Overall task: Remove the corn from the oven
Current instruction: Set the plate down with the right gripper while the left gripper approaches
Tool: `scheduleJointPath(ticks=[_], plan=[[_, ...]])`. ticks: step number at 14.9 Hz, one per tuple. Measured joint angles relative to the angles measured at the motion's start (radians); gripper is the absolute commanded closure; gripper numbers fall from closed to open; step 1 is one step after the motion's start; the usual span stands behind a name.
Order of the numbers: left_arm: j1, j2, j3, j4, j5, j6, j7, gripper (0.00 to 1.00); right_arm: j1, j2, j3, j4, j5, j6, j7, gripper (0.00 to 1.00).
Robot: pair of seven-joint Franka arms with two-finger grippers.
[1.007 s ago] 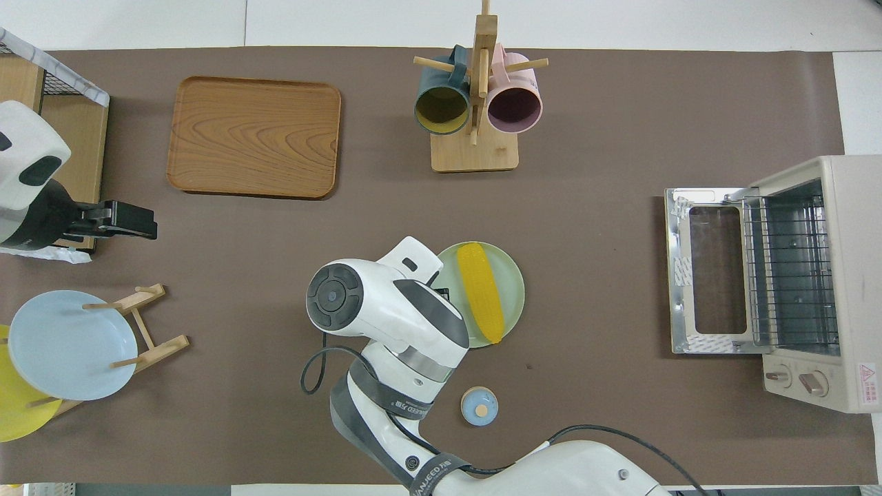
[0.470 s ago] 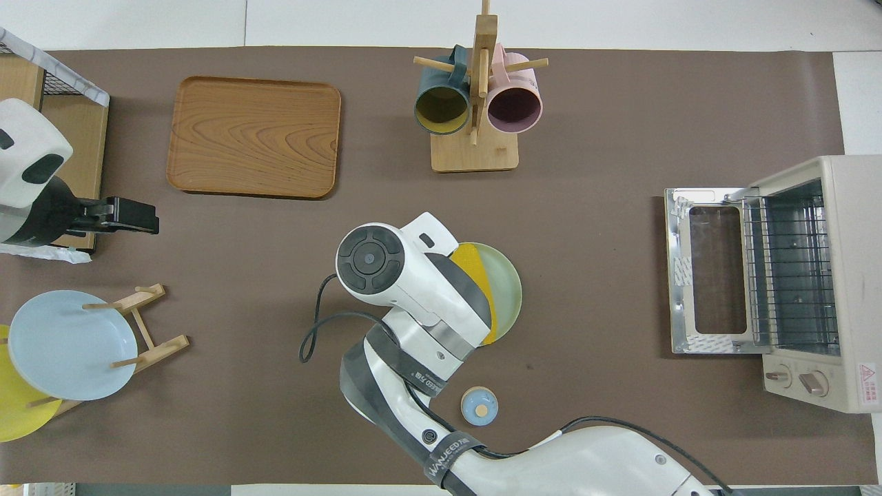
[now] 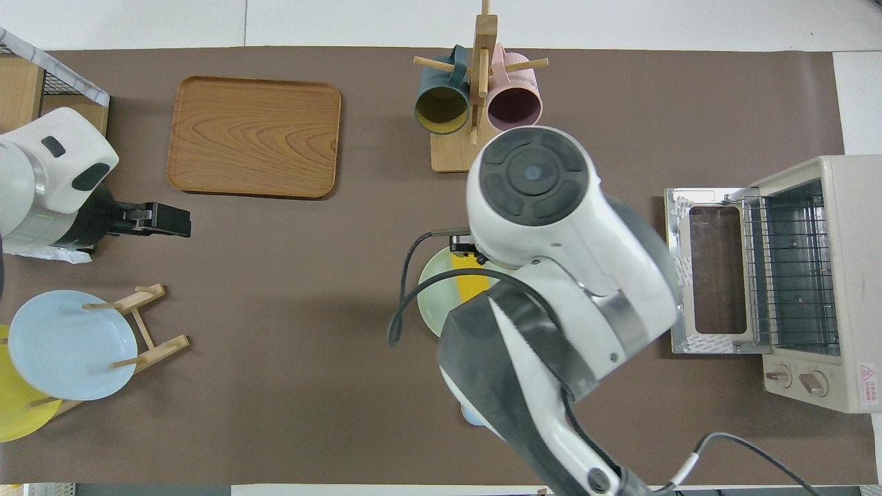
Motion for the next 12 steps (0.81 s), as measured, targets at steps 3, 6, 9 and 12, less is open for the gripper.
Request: scheduleJointPath(ticks=[3,6,9,12], plan=[[-0.059,0.015,-0.002,-0.011,-0.024,0.029,-0.041,0.00,-0.109,-0.070,-0.001,-0.004,0.025,-0.102,-0.120,0.30],[-0.141,0.048,-0.004,-0.015,-0.029,0.091,-0.150,0.00,-0.228,-0.105,-0.003,-0.005,0.029,-0.182,-0.246,0.29],[-0.244,0.096,-0.006,-0.018,-0.032,0.167,-0.283,0.00,-0.314,-0.128,-0.004,-0.008,0.033,-0.223,-0.313,0.27],[-0.328,0.152,-0.007,-0.019,-0.032,0.229,-0.388,0.00,-0.354,-0.130,-0.004,-0.018,0.035,-0.214,-0.339,0.00]])
